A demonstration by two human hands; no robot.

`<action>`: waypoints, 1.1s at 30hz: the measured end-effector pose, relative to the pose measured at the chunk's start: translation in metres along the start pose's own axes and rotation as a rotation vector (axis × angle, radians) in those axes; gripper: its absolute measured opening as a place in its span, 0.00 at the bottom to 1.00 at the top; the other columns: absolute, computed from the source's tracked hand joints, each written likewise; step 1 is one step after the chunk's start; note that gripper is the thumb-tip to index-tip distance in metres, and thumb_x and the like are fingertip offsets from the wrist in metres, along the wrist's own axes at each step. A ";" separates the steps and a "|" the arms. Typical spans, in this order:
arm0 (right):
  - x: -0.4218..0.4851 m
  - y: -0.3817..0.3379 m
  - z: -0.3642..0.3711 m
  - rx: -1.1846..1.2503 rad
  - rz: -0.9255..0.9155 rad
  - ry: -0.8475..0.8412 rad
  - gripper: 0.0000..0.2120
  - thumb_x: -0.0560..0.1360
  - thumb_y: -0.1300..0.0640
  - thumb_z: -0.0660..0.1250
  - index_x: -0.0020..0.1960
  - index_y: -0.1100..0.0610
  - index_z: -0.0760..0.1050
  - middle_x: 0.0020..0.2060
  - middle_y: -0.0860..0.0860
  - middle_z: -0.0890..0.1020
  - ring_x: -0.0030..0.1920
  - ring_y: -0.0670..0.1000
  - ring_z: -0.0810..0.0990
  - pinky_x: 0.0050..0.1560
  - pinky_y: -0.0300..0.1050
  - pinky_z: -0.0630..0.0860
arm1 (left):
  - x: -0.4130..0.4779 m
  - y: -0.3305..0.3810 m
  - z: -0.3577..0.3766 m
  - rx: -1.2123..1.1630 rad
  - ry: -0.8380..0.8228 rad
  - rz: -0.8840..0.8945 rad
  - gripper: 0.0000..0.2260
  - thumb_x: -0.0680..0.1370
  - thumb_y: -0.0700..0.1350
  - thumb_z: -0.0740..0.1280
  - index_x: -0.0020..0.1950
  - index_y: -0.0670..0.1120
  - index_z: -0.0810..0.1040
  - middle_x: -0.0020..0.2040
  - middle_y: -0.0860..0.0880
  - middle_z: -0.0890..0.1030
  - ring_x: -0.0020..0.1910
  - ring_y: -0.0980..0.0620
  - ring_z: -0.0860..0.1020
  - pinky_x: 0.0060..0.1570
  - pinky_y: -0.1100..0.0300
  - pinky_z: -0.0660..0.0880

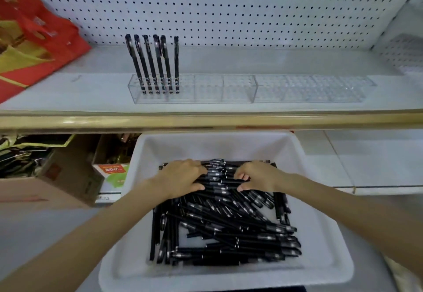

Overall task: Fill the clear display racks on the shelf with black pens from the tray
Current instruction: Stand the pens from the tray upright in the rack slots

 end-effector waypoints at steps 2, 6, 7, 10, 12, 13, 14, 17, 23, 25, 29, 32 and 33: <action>0.003 0.011 0.011 0.021 0.027 0.003 0.20 0.75 0.51 0.71 0.64 0.57 0.75 0.58 0.52 0.80 0.56 0.50 0.78 0.57 0.45 0.75 | 0.005 -0.001 0.016 -0.024 -0.045 -0.026 0.23 0.80 0.56 0.62 0.72 0.48 0.68 0.67 0.48 0.72 0.65 0.48 0.71 0.60 0.50 0.72; 0.007 0.021 0.016 0.073 0.053 0.034 0.17 0.74 0.53 0.72 0.61 0.57 0.77 0.54 0.52 0.80 0.54 0.51 0.78 0.55 0.44 0.75 | 0.014 -0.004 0.033 -0.079 -0.070 -0.060 0.21 0.80 0.54 0.62 0.72 0.49 0.69 0.69 0.48 0.68 0.67 0.48 0.70 0.61 0.52 0.71; 0.008 0.022 0.017 0.078 0.052 0.038 0.16 0.74 0.53 0.71 0.60 0.57 0.77 0.53 0.51 0.80 0.53 0.51 0.78 0.53 0.44 0.75 | 0.016 -0.005 0.034 -0.091 -0.061 -0.065 0.20 0.80 0.54 0.63 0.71 0.49 0.69 0.68 0.48 0.69 0.66 0.48 0.70 0.60 0.53 0.71; 0.011 0.027 0.021 0.123 0.063 0.046 0.13 0.73 0.54 0.73 0.56 0.57 0.78 0.49 0.50 0.79 0.49 0.50 0.78 0.49 0.42 0.73 | 0.020 -0.007 0.035 -0.105 -0.050 -0.077 0.17 0.79 0.51 0.64 0.67 0.48 0.72 0.64 0.48 0.69 0.63 0.49 0.71 0.58 0.54 0.71; 0.014 0.029 0.023 0.150 0.067 0.041 0.11 0.72 0.54 0.74 0.52 0.56 0.77 0.45 0.47 0.77 0.48 0.50 0.77 0.48 0.41 0.73 | 0.021 -0.010 0.037 -0.126 -0.047 -0.091 0.16 0.78 0.51 0.66 0.64 0.48 0.74 0.62 0.49 0.70 0.62 0.50 0.72 0.58 0.54 0.71; 0.015 0.030 0.023 0.161 0.071 0.041 0.10 0.72 0.54 0.74 0.49 0.55 0.76 0.43 0.45 0.76 0.47 0.49 0.77 0.48 0.41 0.73 | 0.021 -0.013 0.039 -0.156 -0.045 -0.105 0.15 0.78 0.51 0.67 0.63 0.48 0.75 0.61 0.49 0.70 0.61 0.50 0.72 0.57 0.55 0.71; 0.015 0.031 0.023 0.169 0.073 0.043 0.10 0.71 0.54 0.75 0.47 0.54 0.76 0.41 0.44 0.75 0.47 0.49 0.77 0.49 0.41 0.73 | 0.022 -0.016 0.041 -0.194 -0.044 -0.123 0.15 0.77 0.51 0.69 0.62 0.48 0.75 0.59 0.49 0.71 0.60 0.50 0.73 0.57 0.55 0.71; 0.016 0.032 0.023 0.180 0.064 0.053 0.09 0.70 0.54 0.75 0.44 0.52 0.75 0.38 0.42 0.75 0.45 0.48 0.78 0.48 0.41 0.74 | 0.024 -0.025 0.049 -0.348 -0.055 -0.193 0.14 0.74 0.50 0.72 0.57 0.46 0.77 0.54 0.50 0.71 0.56 0.51 0.74 0.56 0.56 0.72; 0.015 0.027 0.010 0.292 0.017 0.098 0.09 0.70 0.56 0.76 0.44 0.53 0.76 0.37 0.44 0.78 0.43 0.48 0.80 0.49 0.43 0.77 | 0.028 -0.031 0.052 -0.490 -0.094 -0.229 0.09 0.72 0.47 0.75 0.48 0.46 0.78 0.46 0.53 0.75 0.49 0.54 0.76 0.52 0.58 0.74; 0.013 0.020 0.003 0.352 -0.024 0.101 0.08 0.70 0.56 0.75 0.43 0.52 0.76 0.37 0.45 0.79 0.41 0.47 0.80 0.46 0.39 0.77 | 0.027 -0.034 0.052 -0.503 -0.095 -0.237 0.09 0.72 0.47 0.75 0.46 0.48 0.78 0.43 0.55 0.77 0.48 0.53 0.78 0.52 0.56 0.75; 0.010 0.006 -0.007 0.473 -0.076 0.079 0.03 0.75 0.56 0.71 0.43 0.52 0.77 0.34 0.46 0.79 0.33 0.43 0.78 0.38 0.35 0.76 | 0.021 -0.040 0.037 -0.543 -0.030 -0.240 0.07 0.72 0.49 0.75 0.43 0.52 0.77 0.41 0.56 0.78 0.45 0.55 0.78 0.47 0.59 0.75; 0.007 0.000 -0.016 0.520 -0.080 0.110 0.07 0.80 0.55 0.62 0.50 0.56 0.78 0.33 0.48 0.79 0.27 0.45 0.74 0.33 0.37 0.73 | 0.008 -0.047 0.020 -0.591 0.046 -0.246 0.07 0.74 0.50 0.72 0.40 0.55 0.75 0.41 0.56 0.79 0.42 0.57 0.79 0.46 0.60 0.75; 0.006 -0.001 -0.019 0.531 -0.088 0.127 0.09 0.81 0.56 0.60 0.52 0.57 0.78 0.33 0.48 0.79 0.26 0.45 0.72 0.34 0.36 0.72 | 0.003 -0.050 0.016 -0.638 0.073 -0.257 0.06 0.76 0.49 0.71 0.41 0.53 0.75 0.40 0.54 0.80 0.41 0.57 0.79 0.46 0.60 0.76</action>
Point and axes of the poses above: each hand's wrist, its own x-axis towards the middle knuckle, its own z-axis out of the palm, y = z × x, the point moved 6 cm from there along x, towards the middle knuckle
